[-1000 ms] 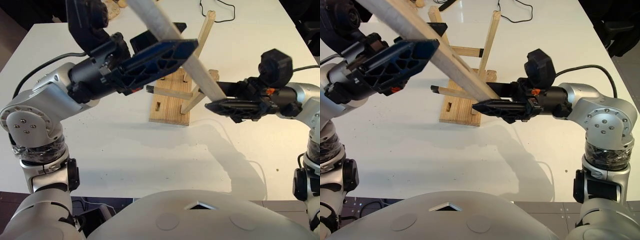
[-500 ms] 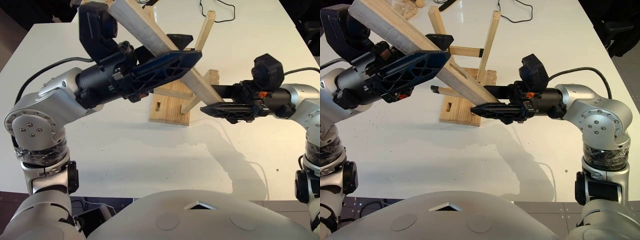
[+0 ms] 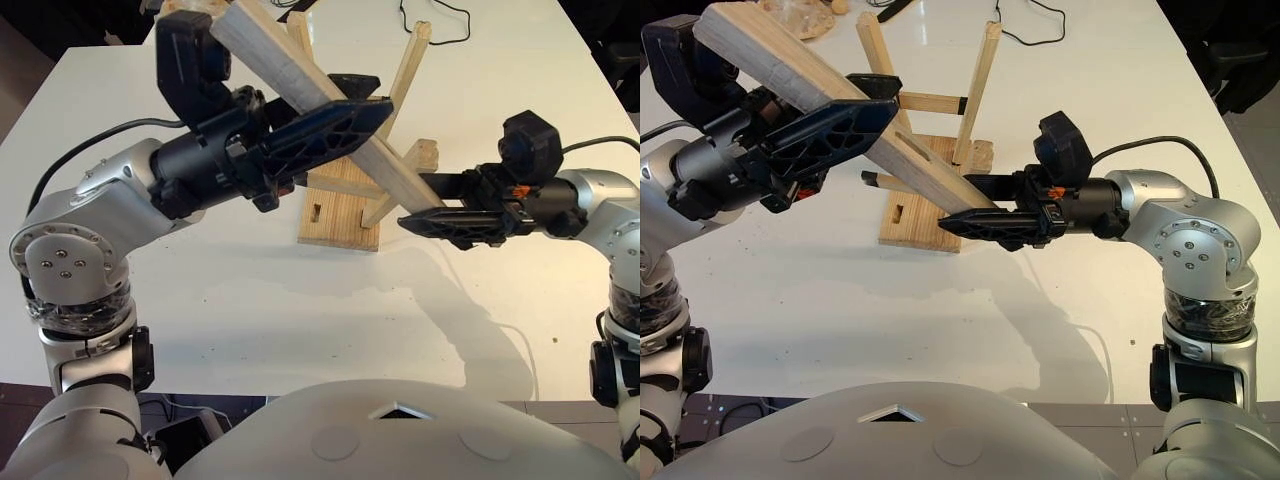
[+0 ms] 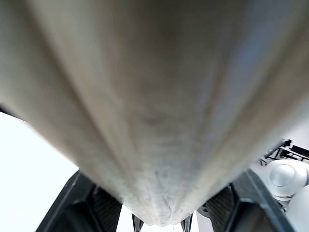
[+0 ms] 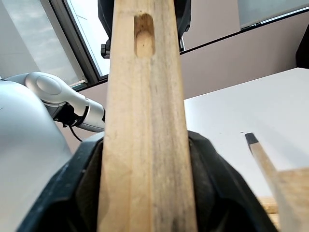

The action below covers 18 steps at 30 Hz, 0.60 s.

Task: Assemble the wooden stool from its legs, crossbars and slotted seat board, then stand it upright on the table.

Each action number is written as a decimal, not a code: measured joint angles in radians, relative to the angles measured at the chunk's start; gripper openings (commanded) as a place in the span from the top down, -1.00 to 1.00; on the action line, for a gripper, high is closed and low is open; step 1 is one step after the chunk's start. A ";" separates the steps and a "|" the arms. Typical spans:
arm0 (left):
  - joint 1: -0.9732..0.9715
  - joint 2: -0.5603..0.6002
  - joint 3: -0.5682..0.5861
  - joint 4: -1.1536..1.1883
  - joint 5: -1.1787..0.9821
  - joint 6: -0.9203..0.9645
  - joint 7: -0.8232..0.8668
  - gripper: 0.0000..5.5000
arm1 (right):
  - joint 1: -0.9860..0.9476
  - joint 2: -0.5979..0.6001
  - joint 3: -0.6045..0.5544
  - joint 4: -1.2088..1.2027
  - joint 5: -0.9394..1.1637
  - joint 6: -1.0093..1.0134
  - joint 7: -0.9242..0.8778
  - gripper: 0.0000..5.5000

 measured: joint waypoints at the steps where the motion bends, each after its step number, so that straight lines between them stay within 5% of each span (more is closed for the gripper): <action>1: -0.003 0.004 0.013 0.005 -0.001 -0.005 -0.004 0.25 | -0.007 0.007 -0.006 0.007 0.006 -0.004 -0.008 -0.03; 7: -0.088 0.088 0.177 0.086 -0.028 -0.051 -0.046 0.26 | -0.078 0.044 -0.107 0.075 0.169 0.003 -0.135 -0.10; 11: -0.104 0.218 0.320 0.193 0.172 -0.116 -0.113 0.26 | -0.159 0.099 -0.176 0.166 0.274 -0.028 -0.263 -0.10; 18: 0.242 0.238 0.416 0.462 0.560 -0.202 -0.282 0.26 | -0.182 0.134 -0.213 0.267 0.216 -0.084 -0.378 -0.10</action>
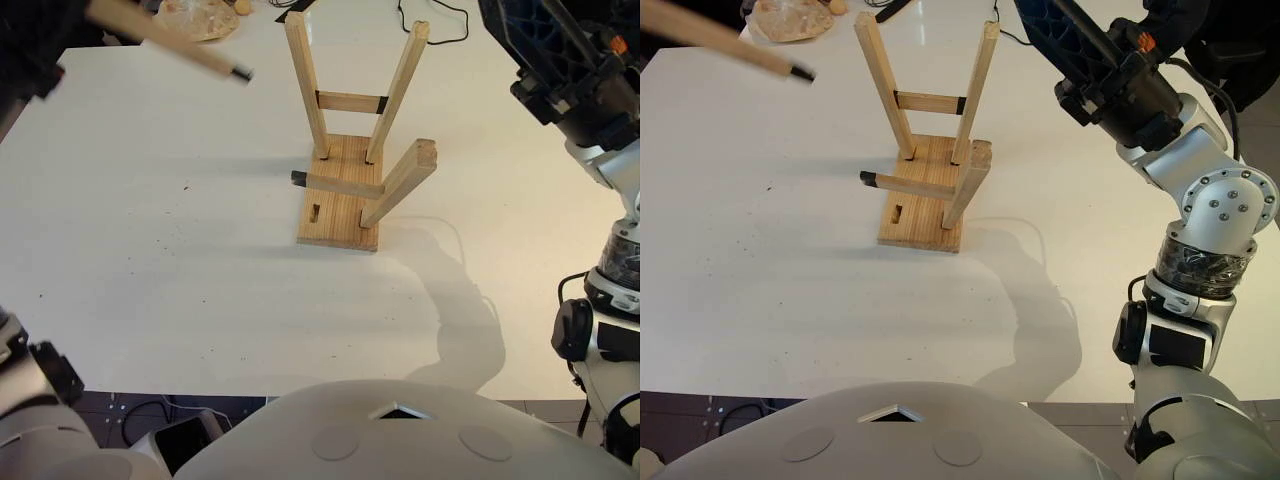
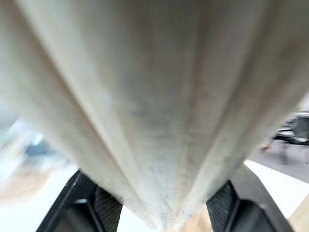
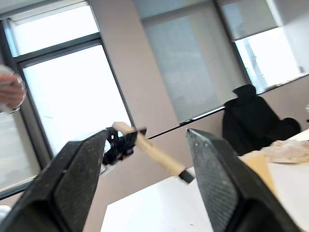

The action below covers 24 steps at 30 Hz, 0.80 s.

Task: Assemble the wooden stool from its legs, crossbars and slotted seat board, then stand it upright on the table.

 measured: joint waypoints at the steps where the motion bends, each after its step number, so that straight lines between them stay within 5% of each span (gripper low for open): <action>1: 0.036 -0.027 0.000 0.009 0.019 -0.006 -0.015 0.26 | 0.002 0.000 0.002 0.007 -0.026 -0.007 0.003 -0.10; 9: 0.182 -0.259 -0.133 -0.106 0.081 -0.022 -0.015 0.26 | 0.059 -0.052 0.148 0.185 -0.436 -0.158 0.143 -0.10; 24: 0.259 -0.343 -0.317 -0.250 0.137 0.051 -0.013 0.26 | 0.049 0.000 0.159 0.560 -0.789 -0.354 0.100 -0.10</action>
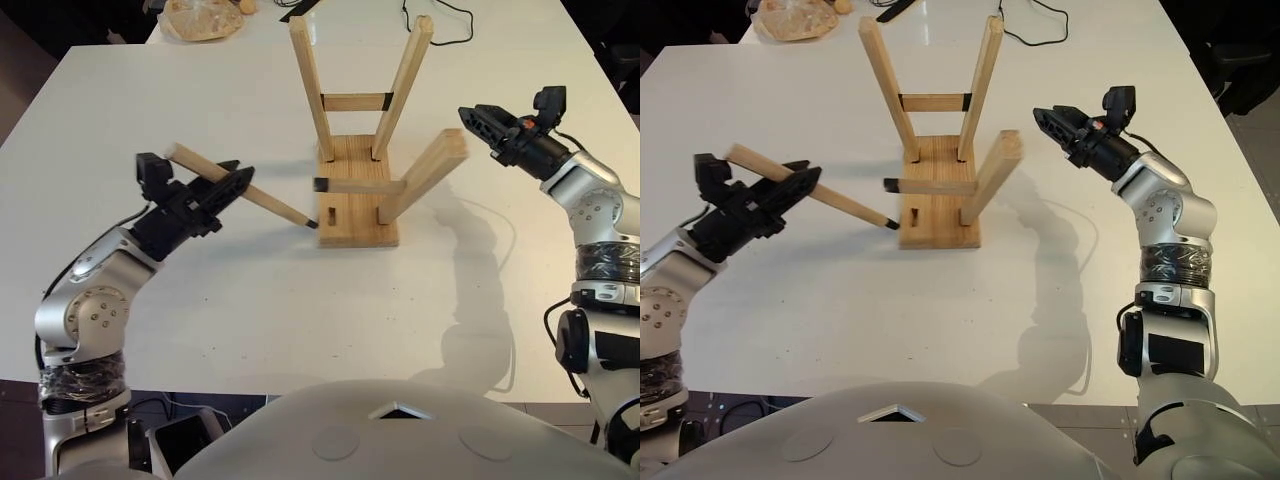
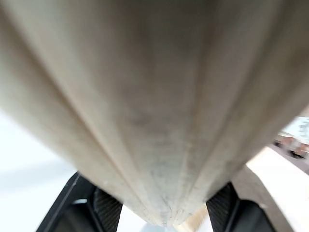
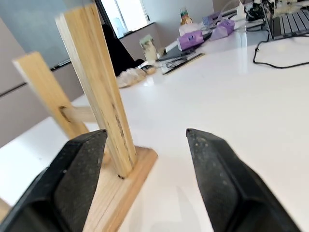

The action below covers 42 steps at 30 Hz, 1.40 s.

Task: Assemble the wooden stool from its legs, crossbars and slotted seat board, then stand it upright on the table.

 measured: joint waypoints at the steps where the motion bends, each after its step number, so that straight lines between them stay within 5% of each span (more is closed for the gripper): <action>1: 0.005 -0.011 -0.024 -0.019 -0.006 0.009 -0.001 0.26 | 0.014 0.003 0.024 0.013 -0.034 -0.013 0.000 -0.10; 10: -0.120 0.045 0.000 -0.036 -0.002 0.017 -0.012 0.26 | 0.077 0.010 0.063 0.072 -0.145 -0.062 0.039 -0.10; 16: -0.243 0.012 -0.132 -0.032 0.015 0.006 -0.117 0.26 | 0.054 0.016 0.060 0.185 -0.204 -0.107 0.041 -0.10; 42: -0.519 0.010 -0.292 0.417 0.292 -0.164 -0.426 0.26 | 0.038 0.095 0.063 0.211 -0.248 -0.130 0.052 -0.10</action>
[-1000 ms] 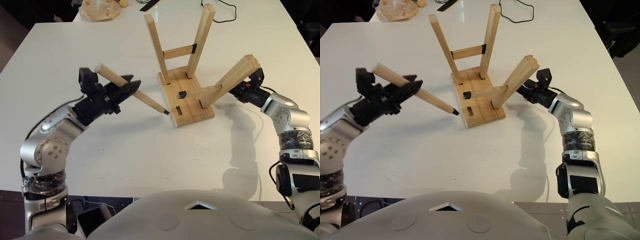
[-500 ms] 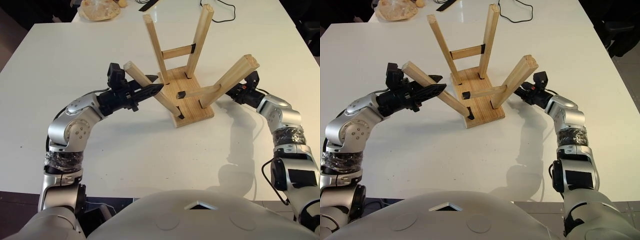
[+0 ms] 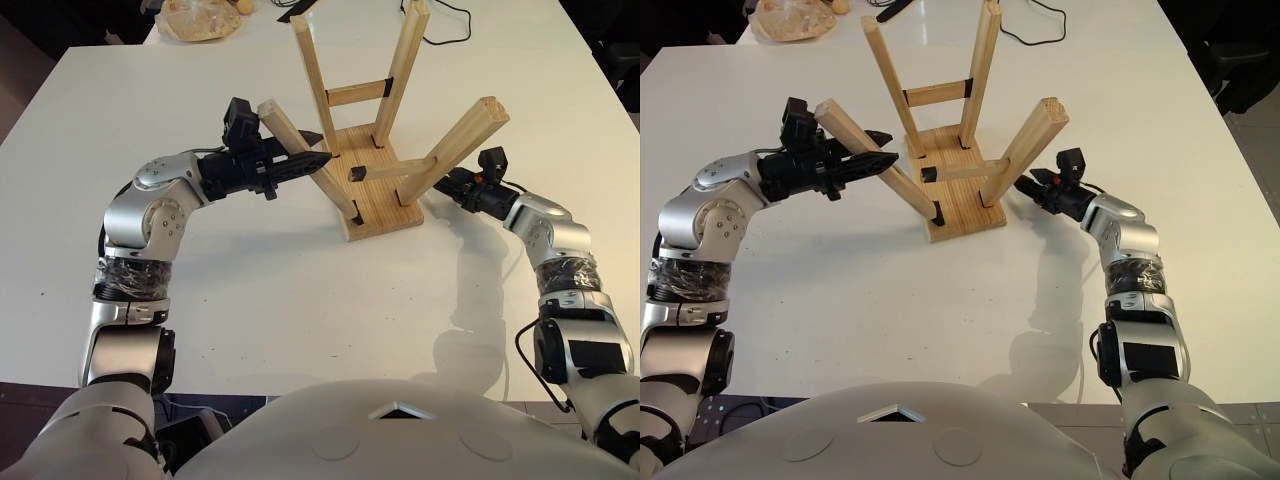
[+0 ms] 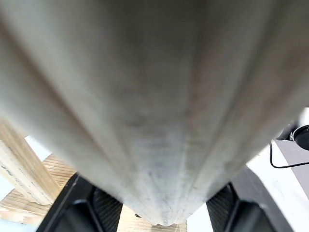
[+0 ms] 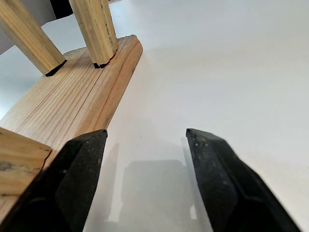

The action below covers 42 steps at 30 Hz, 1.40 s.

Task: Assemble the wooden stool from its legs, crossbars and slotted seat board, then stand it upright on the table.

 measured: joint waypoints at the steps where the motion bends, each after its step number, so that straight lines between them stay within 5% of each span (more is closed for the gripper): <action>1: -0.006 0.000 0.000 0.010 0.001 0.000 -0.010 0.26 | 0.001 0.004 0.000 0.001 -0.003 -0.002 0.000 -0.10; 19: -0.083 0.022 0.028 0.113 0.101 -0.068 -0.078 0.26 | 0.020 0.024 -0.006 0.039 -0.011 -0.061 -0.001 -0.10; 42: 0.120 0.010 -0.024 -0.254 -0.030 0.064 -0.010 0.26 | 0.010 0.022 -0.018 0.053 -0.014 -0.059 -0.013 -0.10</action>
